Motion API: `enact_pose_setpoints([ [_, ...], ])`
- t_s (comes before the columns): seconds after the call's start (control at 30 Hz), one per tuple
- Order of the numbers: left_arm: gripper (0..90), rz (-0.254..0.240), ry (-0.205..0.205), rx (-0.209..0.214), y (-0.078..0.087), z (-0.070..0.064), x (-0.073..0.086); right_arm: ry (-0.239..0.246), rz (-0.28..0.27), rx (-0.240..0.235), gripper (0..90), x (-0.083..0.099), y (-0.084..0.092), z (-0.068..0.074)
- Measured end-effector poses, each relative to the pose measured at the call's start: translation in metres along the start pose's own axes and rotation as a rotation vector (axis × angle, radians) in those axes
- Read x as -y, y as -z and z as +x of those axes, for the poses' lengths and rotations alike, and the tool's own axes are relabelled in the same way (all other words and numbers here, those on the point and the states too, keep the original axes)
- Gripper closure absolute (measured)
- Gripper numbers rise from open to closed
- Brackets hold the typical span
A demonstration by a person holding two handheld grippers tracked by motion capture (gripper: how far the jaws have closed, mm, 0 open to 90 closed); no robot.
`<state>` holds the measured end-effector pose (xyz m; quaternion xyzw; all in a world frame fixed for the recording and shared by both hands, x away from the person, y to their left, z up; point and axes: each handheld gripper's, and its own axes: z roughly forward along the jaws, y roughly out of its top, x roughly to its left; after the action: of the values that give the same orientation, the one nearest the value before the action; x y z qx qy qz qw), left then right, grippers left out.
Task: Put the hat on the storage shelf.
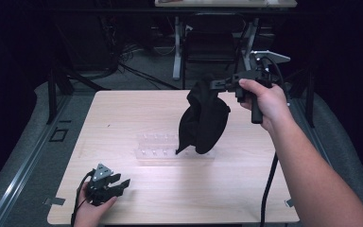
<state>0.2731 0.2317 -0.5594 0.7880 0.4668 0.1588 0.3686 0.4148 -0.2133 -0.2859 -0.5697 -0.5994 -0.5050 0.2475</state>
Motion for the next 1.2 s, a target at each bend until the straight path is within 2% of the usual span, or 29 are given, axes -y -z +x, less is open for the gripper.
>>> enact_pose_setpoints([
  [0.37,52.6,0.000,0.001,0.001,0.000,0.000,0.000,-0.005,0.002,0.019,87.8,-0.010,-0.023,-0.011],
  [0.7,52.7,-0.002,0.003,0.003,0.000,-0.001,0.000,-0.007,0.016,0.044,87.7,-0.011,-0.035,-0.020],
  [0.73,52.7,0.015,-0.004,0.003,0.001,-0.001,-0.001,-0.005,0.019,0.047,87.6,-0.010,-0.036,-0.021],
  [0.77,52.7,0.001,0.000,0.003,-0.001,-0.001,0.000,-0.006,0.024,0.046,87.6,-0.009,-0.038,-0.021],
  [0.87,52.6,0.016,-0.011,0.006,0.000,-0.002,-0.002,-0.010,0.018,0.033,87.5,-0.009,-0.038,-0.023],
  [1.0,52.6,0.009,-0.005,0.016,0.000,-0.004,-0.003,-0.010,0.026,0.022,87.2,-0.007,-0.040,-0.023],
  [1.03,52.5,-0.011,-0.002,0.016,-0.001,-0.004,-0.004,-0.010,0.028,0.020,87.1,-0.007,-0.040,-0.023],
  [1.13,52.5,-0.019,-0.005,0.024,0.000,-0.006,-0.007,-0.015,0.030,0.007,86.6,-0.006,-0.043,-0.023],
  [1.2,52.6,-0.010,-0.008,0.027,0.003,-0.007,-0.010,-0.012,0.033,-0.002,86.4,-0.006,-0.046,-0.023],
])
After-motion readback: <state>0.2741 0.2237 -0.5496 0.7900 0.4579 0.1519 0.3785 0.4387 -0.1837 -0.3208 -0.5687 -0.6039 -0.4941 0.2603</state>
